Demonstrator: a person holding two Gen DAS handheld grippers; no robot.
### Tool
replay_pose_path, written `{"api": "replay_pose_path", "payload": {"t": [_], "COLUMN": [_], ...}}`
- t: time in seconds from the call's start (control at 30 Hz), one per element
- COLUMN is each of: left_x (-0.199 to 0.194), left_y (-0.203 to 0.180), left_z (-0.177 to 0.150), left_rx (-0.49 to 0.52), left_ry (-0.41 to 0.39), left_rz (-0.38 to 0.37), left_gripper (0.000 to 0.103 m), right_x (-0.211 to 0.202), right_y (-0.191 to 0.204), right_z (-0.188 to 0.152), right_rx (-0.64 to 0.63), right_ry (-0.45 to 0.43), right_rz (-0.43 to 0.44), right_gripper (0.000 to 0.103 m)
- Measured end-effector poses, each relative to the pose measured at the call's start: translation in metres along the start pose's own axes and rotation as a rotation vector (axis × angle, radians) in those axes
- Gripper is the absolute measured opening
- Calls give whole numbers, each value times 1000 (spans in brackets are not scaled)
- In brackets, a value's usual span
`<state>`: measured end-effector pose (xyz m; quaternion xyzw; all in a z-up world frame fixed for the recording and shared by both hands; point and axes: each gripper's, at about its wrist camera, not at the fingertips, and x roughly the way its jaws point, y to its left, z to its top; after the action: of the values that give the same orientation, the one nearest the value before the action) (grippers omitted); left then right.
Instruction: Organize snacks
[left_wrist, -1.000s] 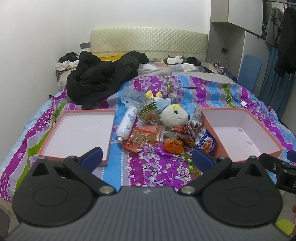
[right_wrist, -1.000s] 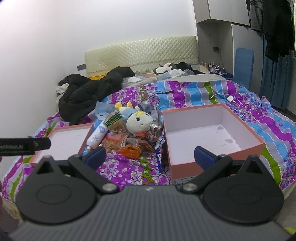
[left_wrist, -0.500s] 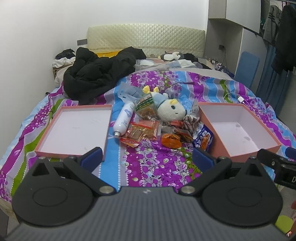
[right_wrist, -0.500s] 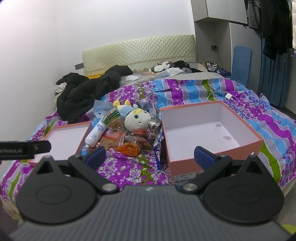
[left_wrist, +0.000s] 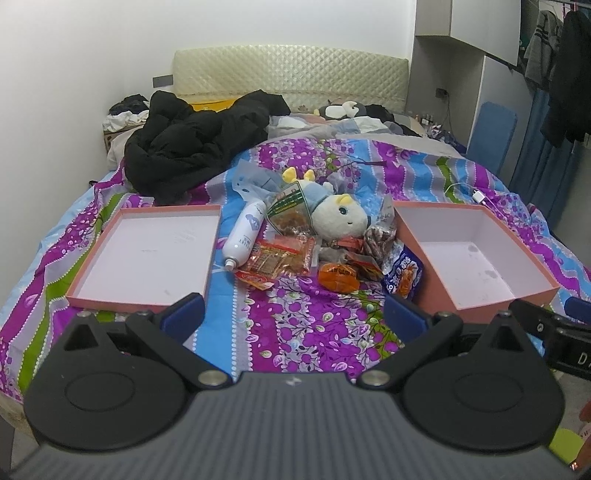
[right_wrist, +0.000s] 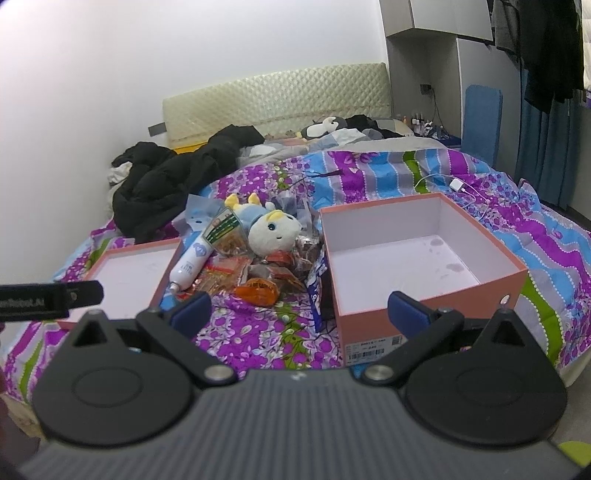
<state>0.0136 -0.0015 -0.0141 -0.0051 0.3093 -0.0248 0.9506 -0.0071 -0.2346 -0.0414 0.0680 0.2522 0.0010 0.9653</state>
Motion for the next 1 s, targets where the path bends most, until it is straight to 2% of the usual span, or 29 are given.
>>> {"api": "replay_pose_path", "payload": {"t": [0.27, 0.5, 0.8, 0.97, 1.0], "left_x": [1, 4, 18, 36, 40], "left_y": [-1, -2, -9, -18, -19], "left_z": [-1, 0, -6, -10, -11], "left_rx": [3, 10, 27, 68, 76], "left_ry": [-6, -9, 2, 23, 25], "left_rz": [-19, -34, -81, -110, -115], "left_gripper": [103, 103, 103, 103, 103], "right_x": [3, 3, 10, 22, 25], "right_y": [-1, -4, -11, -15, -16], "right_z": [-1, -10, -18, -25, -26], "right_rx": [21, 35, 70, 105, 110], "right_ry": [20, -8, 4, 34, 40], "right_rz": [-5, -27, -1, 26, 31], "right_gripper": [103, 103, 103, 89, 83]}}
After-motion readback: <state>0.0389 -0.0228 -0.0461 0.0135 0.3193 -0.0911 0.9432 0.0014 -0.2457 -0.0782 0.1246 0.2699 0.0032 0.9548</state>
